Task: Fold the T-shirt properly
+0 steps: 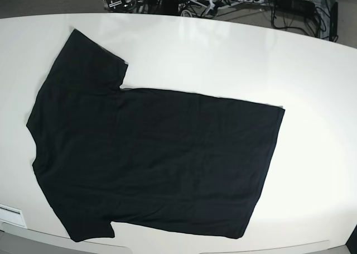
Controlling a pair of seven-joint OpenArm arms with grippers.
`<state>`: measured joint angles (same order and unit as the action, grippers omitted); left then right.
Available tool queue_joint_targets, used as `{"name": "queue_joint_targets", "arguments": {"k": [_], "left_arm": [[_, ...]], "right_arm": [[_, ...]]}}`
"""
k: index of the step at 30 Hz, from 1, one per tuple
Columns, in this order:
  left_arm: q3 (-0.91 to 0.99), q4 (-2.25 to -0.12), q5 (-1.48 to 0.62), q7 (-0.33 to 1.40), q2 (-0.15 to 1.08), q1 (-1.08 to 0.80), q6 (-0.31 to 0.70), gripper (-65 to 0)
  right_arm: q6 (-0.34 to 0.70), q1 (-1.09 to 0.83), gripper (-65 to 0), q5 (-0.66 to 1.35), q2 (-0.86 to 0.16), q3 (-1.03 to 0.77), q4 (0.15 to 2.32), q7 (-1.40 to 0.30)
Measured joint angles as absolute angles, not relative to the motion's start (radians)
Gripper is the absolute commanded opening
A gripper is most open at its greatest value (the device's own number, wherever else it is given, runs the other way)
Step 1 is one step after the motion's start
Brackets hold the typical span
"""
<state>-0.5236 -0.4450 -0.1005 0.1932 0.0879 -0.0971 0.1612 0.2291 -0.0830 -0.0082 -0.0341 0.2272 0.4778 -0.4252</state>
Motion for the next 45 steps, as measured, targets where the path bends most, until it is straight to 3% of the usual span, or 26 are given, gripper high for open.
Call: {"name": "queue_joint_targets", "arguments": {"k": [4, 17, 22, 27, 34, 40, 45], "left_arm": [[-0.523, -0.596, -0.133, 0.363, 0.147, -0.112, 0.165, -65.0], [-0.523, -1.085, -0.255, 0.497, 0.432, -0.493, 0.244, -65.0], [-0.522, -1.362, -0.254, 0.518, 0.577, -0.664, 0.239, -65.0], [-0.522, -1.659, -0.170, 0.575, 0.697, -0.814, 0.145, -65.0], [-0.405, -2.021, -0.045, 0.610, 0.831, -1.000, 0.088, -65.0], [-0.134, -2.243, -0.023, 0.600, 0.844, -1.055, 0.086, -65.0], [0.035, -2.268, 0.009, 0.489, 0.844, -1.021, 0.098, -65.0]], "right_arm": [[0.231, -0.144, -65.0, 0.004, -0.059, 0.227, 0.624, -0.538], [0.334, -0.648, -65.0, 0.102, -0.169, 0.226, 1.166, -0.601], [0.241, -0.868, -65.0, 0.100, -0.209, 0.226, 1.455, -0.613], [0.186, -1.061, -65.0, 0.079, -0.261, 0.224, 1.776, -0.608], [0.070, -1.270, -65.0, -0.129, -0.299, 0.222, 2.154, -0.612], [-0.065, -1.287, -65.0, -0.239, -0.388, 0.221, 2.345, -0.610], [-0.129, -1.289, -65.0, -0.315, -0.420, 0.222, 2.343, -0.595]]}}
